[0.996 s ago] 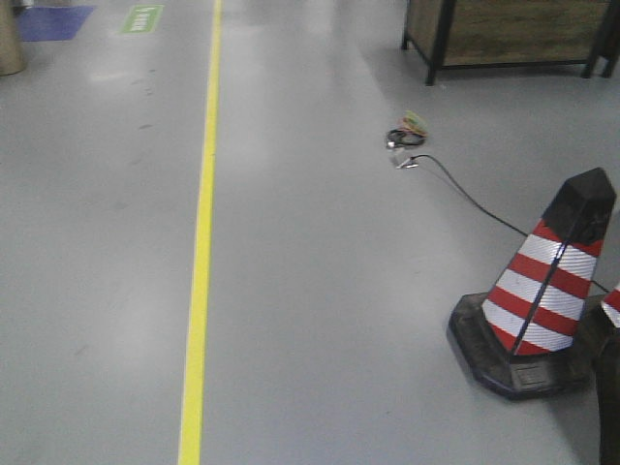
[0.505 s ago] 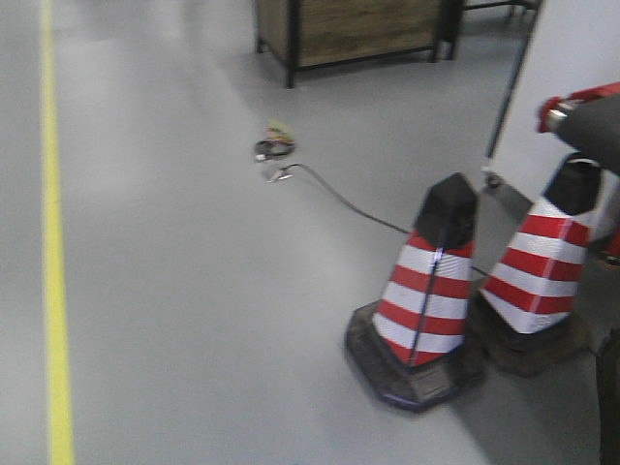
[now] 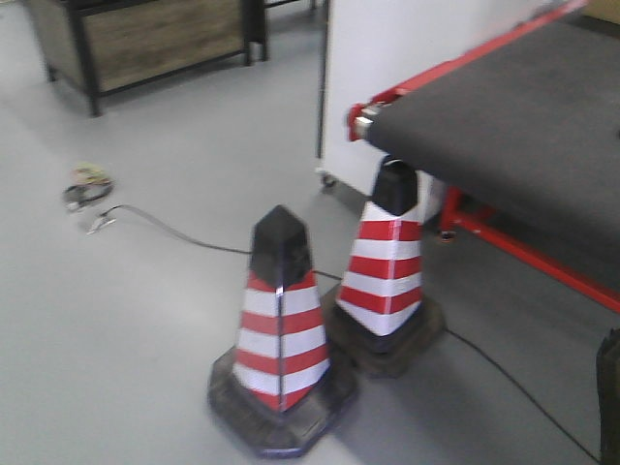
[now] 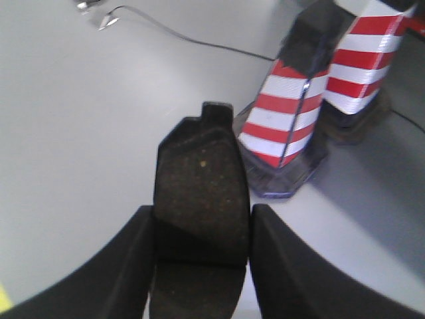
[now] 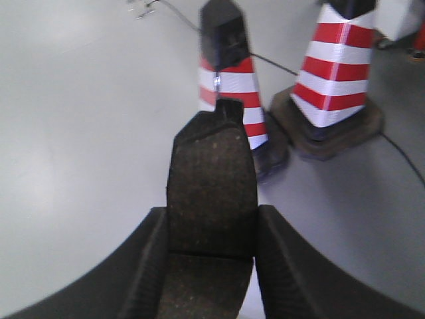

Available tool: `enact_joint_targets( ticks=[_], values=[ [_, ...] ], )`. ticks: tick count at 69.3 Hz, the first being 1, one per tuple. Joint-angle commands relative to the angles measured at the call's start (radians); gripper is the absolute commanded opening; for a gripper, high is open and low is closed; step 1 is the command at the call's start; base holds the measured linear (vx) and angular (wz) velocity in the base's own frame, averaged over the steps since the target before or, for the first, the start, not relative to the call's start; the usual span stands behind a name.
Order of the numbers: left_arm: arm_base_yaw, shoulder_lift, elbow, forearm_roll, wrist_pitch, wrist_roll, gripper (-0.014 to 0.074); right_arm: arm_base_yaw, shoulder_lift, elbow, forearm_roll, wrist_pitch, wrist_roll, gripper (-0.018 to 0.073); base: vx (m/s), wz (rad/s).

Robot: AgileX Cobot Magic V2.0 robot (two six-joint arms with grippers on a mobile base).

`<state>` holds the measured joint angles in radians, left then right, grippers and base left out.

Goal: Move and align brake pads A on conveyor
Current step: 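Turn the base and drive up to the dark grey conveyor belt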

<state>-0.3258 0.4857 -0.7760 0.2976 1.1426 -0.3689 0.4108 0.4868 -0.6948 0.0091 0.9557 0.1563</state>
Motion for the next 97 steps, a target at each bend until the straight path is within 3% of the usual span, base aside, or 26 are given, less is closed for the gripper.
enact_joint_targets(
  ticks=[1, 60, 97],
  values=[
    [-0.001, 0.006, -0.026, 0.021, -0.065, -0.004, -0.0006, -0.001, 0.006, -0.028, -0.009, -0.082, -0.001, -0.0012, 0.36, -0.71],
    [-0.001, 0.006, -0.026, 0.021, -0.045, -0.004, -0.0006, -0.001, 0.006, -0.028, -0.009, -0.082, -0.001, -0.0012, 0.33, -0.68],
    [-0.001, 0.006, -0.026, 0.021, -0.045, -0.004, -0.0006, -0.001, 0.006, -0.028, -0.009, -0.082, -0.001, -0.0012, 0.34, -0.37]
  ],
)
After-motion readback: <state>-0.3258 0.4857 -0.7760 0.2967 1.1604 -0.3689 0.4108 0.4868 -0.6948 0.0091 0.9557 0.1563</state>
